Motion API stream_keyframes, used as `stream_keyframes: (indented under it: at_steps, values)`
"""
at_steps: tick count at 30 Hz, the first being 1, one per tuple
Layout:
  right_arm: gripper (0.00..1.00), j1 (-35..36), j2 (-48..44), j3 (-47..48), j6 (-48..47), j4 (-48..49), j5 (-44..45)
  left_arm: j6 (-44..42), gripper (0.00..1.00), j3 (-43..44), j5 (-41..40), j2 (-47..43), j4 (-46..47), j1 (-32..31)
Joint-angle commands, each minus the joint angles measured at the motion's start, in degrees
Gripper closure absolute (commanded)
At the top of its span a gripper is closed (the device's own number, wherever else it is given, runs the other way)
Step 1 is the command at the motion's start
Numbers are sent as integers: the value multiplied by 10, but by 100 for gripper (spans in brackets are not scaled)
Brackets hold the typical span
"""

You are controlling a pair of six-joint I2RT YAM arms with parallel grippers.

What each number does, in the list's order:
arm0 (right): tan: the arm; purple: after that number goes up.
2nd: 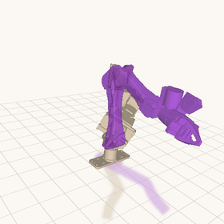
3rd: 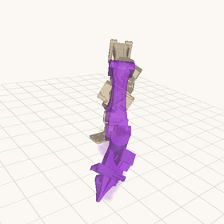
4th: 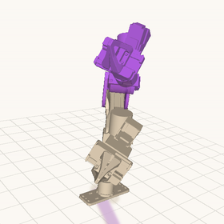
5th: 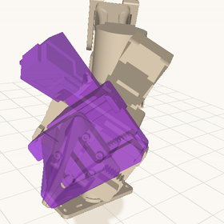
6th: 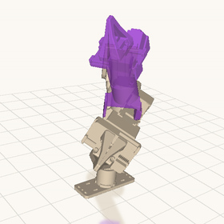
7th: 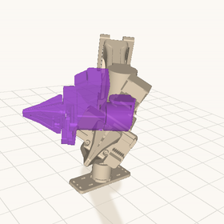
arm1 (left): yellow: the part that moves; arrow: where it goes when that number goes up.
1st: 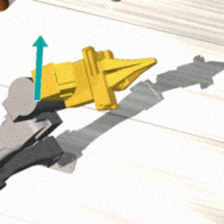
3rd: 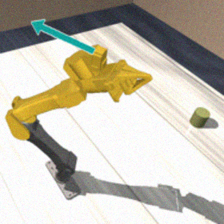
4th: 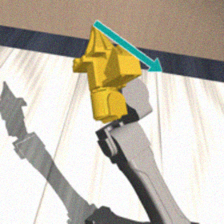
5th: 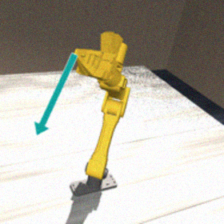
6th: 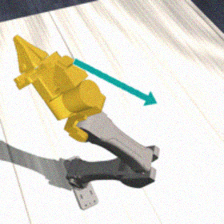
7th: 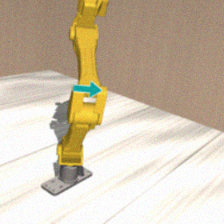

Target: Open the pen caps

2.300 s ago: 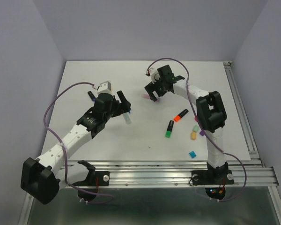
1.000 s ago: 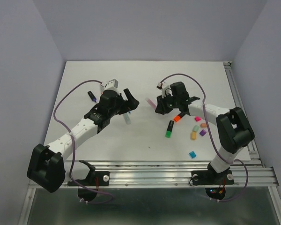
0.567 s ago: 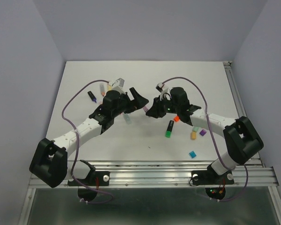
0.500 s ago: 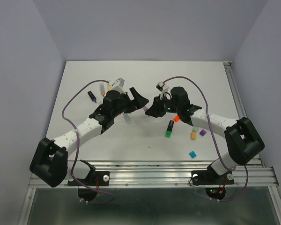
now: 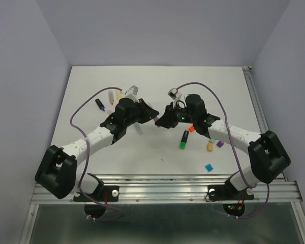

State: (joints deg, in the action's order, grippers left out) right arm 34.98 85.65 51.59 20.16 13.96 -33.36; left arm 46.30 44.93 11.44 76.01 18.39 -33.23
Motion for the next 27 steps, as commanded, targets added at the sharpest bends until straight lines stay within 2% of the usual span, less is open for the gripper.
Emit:
stream_keyframes:
  at_steps: [1,5,6,7,14,18,19,20,24,26,27]
  values:
    - [83,7,2,9,2,35,-10,5,100,10,19,-8,13,-5]
    - [72,10,14,24,-9,25,-15,13,100,8,10,-11,12,-8]
    - [65,11,16,29,-14,21,-14,19,100,5,2,-14,10,-11]
    - [62,11,19,30,-15,20,-13,19,100,5,1,-16,11,-11]
    - [56,17,44,55,-25,9,-16,19,100,2,-8,-24,24,-17]
    - [76,21,54,63,-27,4,-9,18,100,1,-5,-27,28,-18]
    - [91,25,52,61,-26,5,-7,17,100,-3,-17,-29,28,-18]
    - [99,28,50,57,-25,6,-6,16,100,-3,-26,-30,27,-18]
    - [99,53,27,27,-5,-10,18,-18,100,23,-73,-28,6,-5]
    - [99,72,1,-28,17,10,19,-45,100,48,-109,-24,-4,32]
    - [99,86,-9,-75,46,41,11,-59,100,66,-136,-18,0,71]
